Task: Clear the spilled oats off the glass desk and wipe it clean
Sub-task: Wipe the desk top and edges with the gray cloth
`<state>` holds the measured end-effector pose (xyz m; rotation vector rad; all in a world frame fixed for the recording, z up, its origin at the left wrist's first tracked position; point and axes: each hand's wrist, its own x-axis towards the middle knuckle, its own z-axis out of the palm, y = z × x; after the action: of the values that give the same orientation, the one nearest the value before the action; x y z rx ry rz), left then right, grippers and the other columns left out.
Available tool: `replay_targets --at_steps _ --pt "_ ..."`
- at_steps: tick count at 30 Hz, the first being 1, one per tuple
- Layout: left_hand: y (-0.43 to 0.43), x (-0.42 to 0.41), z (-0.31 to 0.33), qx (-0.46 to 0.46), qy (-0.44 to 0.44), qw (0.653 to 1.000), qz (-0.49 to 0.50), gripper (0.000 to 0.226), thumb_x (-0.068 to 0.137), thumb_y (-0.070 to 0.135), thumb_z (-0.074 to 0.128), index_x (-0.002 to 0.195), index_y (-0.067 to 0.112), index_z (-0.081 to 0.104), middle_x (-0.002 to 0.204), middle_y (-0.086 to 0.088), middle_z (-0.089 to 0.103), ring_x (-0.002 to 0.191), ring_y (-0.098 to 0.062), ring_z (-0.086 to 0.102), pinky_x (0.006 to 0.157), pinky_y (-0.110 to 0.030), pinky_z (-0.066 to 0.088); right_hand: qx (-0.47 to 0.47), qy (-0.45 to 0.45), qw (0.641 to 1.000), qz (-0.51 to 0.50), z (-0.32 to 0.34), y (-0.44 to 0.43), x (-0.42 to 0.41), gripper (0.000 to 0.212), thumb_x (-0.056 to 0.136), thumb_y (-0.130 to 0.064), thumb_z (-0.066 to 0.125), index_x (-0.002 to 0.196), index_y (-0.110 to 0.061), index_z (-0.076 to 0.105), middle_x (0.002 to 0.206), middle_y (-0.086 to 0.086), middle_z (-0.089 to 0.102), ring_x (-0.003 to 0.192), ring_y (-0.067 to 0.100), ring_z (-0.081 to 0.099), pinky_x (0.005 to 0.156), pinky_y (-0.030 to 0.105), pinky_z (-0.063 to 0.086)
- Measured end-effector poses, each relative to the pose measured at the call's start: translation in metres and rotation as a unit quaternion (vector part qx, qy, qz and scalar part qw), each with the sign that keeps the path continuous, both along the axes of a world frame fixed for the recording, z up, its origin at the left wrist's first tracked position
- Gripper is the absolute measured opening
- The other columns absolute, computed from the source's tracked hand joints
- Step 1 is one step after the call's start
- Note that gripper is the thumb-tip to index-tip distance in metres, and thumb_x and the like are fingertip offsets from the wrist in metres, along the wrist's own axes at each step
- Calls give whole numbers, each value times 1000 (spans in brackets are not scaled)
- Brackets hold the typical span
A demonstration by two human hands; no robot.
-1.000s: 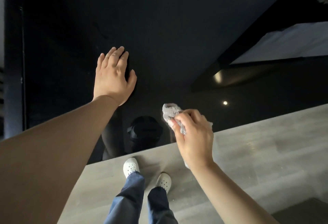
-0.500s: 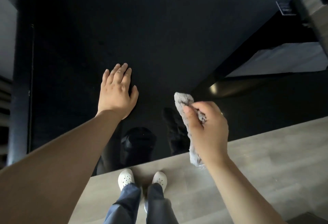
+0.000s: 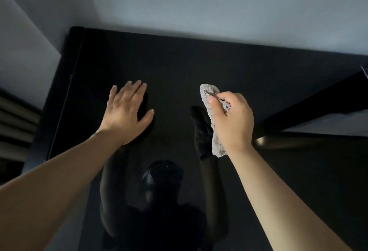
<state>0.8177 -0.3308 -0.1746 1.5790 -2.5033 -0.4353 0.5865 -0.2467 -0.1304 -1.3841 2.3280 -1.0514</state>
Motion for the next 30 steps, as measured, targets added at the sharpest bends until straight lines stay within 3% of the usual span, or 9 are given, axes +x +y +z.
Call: replay_targets --at_steps 3,7,13,17,21,24,28,30 --pt "-8 1 -14 -26 -32 999 -1 76 89 58 26 151 15 25 160 -4 17 149 -19 6 121 -43 3 -1 16 1000 14 -7 -45 -14 19 90 -37 63 96 -20 68 95 -6 62 84 6 55 67 14 39" --pt "-8 3 -16 -30 9 1000 3 69 89 52 34 147 14 36 157 -2 27 148 -17 13 120 -45 11 -14 31 999 25 -14 -108 -32 23 91 -39 60 98 -18 68 97 -3 61 86 12 58 71 27 46" --pt "-11 2 -17 -19 26 999 3 63 90 44 39 145 12 41 155 -3 30 147 -18 17 119 -47 16 -26 64 997 28 -29 -201 -44 24 91 -42 59 102 -24 69 103 -4 66 95 14 60 78 26 45" --pt "-12 3 -17 -14 25 1000 0 62 90 42 40 145 12 41 155 -2 30 147 -19 17 120 -46 15 7 122 993 10 -43 -240 -48 26 93 -42 55 110 -25 68 109 -3 66 101 19 60 75 26 41" --pt "-12 2 -17 -9 25 1000 2 62 90 40 40 145 12 41 156 -2 30 147 -19 17 119 -47 16 13 154 988 4 -53 -230 -28 20 92 -34 60 102 -21 70 101 0 67 94 24 60 67 26 35" --pt "-12 3 -17 -3 16 1000 0 61 90 40 39 145 12 41 156 -2 29 147 -20 17 118 -48 17 -23 172 979 106 -50 -193 -11 12 88 -31 64 88 -21 70 88 -1 66 76 20 59 61 24 31" --pt "-13 3 -16 -1 14 1000 -3 61 89 39 40 144 12 42 155 -3 30 147 -20 18 119 -46 15 34 87 972 216 -37 -150 -9 17 88 -43 61 90 -29 71 91 -11 66 82 11 61 68 30 48" --pt "-13 4 -16 -1 13 1000 -1 61 89 39 40 144 12 42 155 -2 30 147 -19 18 119 -46 14 32 71 971 224 -30 -160 -18 22 87 -48 58 87 -31 71 87 -11 65 82 9 61 71 32 49"
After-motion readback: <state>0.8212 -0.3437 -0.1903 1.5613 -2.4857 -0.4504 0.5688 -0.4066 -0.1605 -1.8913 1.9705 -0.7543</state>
